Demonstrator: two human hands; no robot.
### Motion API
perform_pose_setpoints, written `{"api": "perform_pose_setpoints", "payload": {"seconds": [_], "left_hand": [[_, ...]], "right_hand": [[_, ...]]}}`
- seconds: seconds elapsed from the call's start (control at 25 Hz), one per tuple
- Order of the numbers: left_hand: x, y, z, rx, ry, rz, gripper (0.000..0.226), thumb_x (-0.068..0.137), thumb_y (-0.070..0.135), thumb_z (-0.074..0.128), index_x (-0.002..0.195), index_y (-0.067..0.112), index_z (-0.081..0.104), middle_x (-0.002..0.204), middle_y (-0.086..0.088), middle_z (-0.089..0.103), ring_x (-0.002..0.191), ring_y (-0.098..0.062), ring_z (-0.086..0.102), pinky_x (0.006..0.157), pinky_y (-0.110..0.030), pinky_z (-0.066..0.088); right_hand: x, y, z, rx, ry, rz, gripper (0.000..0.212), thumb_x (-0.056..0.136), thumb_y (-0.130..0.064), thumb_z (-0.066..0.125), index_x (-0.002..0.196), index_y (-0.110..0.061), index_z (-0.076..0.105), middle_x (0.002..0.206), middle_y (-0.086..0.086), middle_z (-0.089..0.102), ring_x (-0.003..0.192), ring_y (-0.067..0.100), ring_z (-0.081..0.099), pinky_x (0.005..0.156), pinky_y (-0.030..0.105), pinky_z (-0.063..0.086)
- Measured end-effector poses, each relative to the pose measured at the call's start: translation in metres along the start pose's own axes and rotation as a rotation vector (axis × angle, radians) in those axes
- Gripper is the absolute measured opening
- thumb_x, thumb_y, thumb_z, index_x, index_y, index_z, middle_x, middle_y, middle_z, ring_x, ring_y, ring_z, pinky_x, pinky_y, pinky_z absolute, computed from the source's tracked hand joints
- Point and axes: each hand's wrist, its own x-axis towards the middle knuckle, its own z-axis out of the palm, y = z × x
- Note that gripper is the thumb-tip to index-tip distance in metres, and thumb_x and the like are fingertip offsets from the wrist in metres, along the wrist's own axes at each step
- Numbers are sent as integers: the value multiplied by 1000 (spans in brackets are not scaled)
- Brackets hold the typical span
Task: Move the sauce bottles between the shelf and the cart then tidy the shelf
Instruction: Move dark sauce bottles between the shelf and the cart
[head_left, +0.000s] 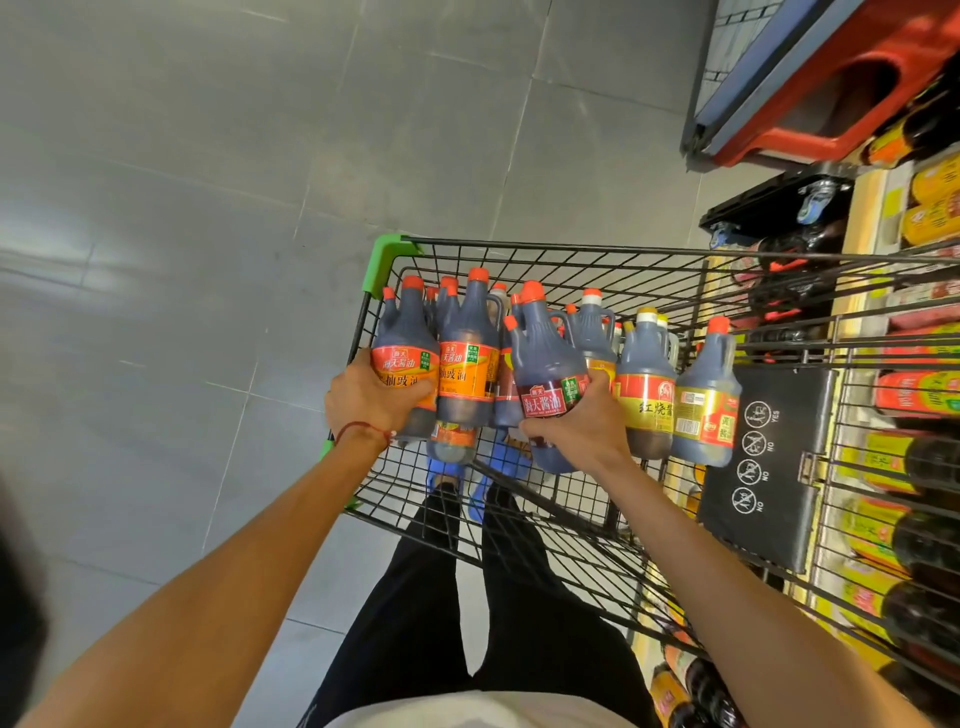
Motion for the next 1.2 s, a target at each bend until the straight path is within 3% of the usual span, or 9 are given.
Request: {"api": "perform_pose_setpoints", "payload": {"seconds": [0.16, 0.28, 0.4, 0.52, 0.68, 0.8, 0.92, 1.08, 1.2], "left_hand": [[-13, 15, -5, -120, -8, 57, 78, 63, 58, 81, 126, 21, 55, 108, -2, 69, 90, -23, 68, 86, -37, 54], [-15, 27, -6, -182, -48, 112, 81, 64, 46, 86, 131, 18, 51, 113, -2, 64, 93, -18, 61, 85, -33, 49], [-5, 27, -7, -126, -104, 170, 90, 58, 41, 91, 132, 15, 48, 123, -10, 52, 104, -25, 58, 89, -35, 49], [8, 21, -8, -126, -184, 205, 100, 53, 38, 95, 135, 13, 42, 125, -9, 44, 108, -23, 53, 94, -35, 49], [15, 20, -5, -253, -317, 250, 91, 59, 25, 94, 124, 15, 31, 114, -2, 51, 102, -21, 60, 74, -21, 49], [19, 20, -11, -260, -368, 309, 95, 57, 29, 95, 125, 16, 29, 111, -1, 54, 95, -21, 61, 81, -32, 53], [16, 21, -19, -180, -423, 430, 100, 52, 34, 96, 128, 15, 33, 110, 1, 54, 94, -19, 59, 85, -31, 52], [0, 30, -30, -92, -585, 569, 102, 34, 55, 90, 118, 22, 42, 111, 0, 65, 96, -21, 66, 85, -38, 57], [-24, 45, -34, 11, -692, 730, 101, 31, 64, 85, 116, 23, 49, 108, 0, 67, 94, -22, 68, 84, -44, 58]], "right_hand": [[-13, -3, -1, 67, 20, -35, 92, 53, -20, 100, 125, -19, 44, 105, -5, 65, 92, 9, 65, 69, 20, 50], [-21, -5, -1, 113, 72, -22, 94, 49, -26, 100, 123, -24, 42, 106, -7, 63, 96, 12, 65, 78, 32, 57], [-26, -1, -2, 165, 113, 5, 100, 46, -32, 99, 127, -27, 40, 112, -5, 64, 102, 16, 65, 86, 40, 59], [-35, 0, 1, 202, 159, 25, 102, 44, -36, 99, 129, -27, 44, 115, -5, 66, 104, 15, 66, 86, 36, 59], [-52, -3, 13, 285, 232, 78, 93, 52, -22, 100, 129, -22, 48, 109, -6, 68, 96, 6, 67, 72, 20, 53], [-73, -6, 33, 346, 338, 102, 91, 49, -28, 99, 125, -22, 50, 106, -4, 69, 96, 12, 69, 76, 31, 61], [-103, -10, 48, 464, 427, 164, 91, 46, -27, 100, 124, -22, 52, 106, -3, 71, 93, 12, 71, 78, 35, 63], [-157, -12, 55, 616, 577, 220, 93, 52, -15, 103, 127, -21, 48, 107, -4, 69, 93, 11, 70, 72, 25, 58], [-203, 0, 59, 725, 751, 253, 85, 50, -9, 103, 119, -18, 53, 101, -2, 70, 88, 13, 73, 69, 27, 59]]}}
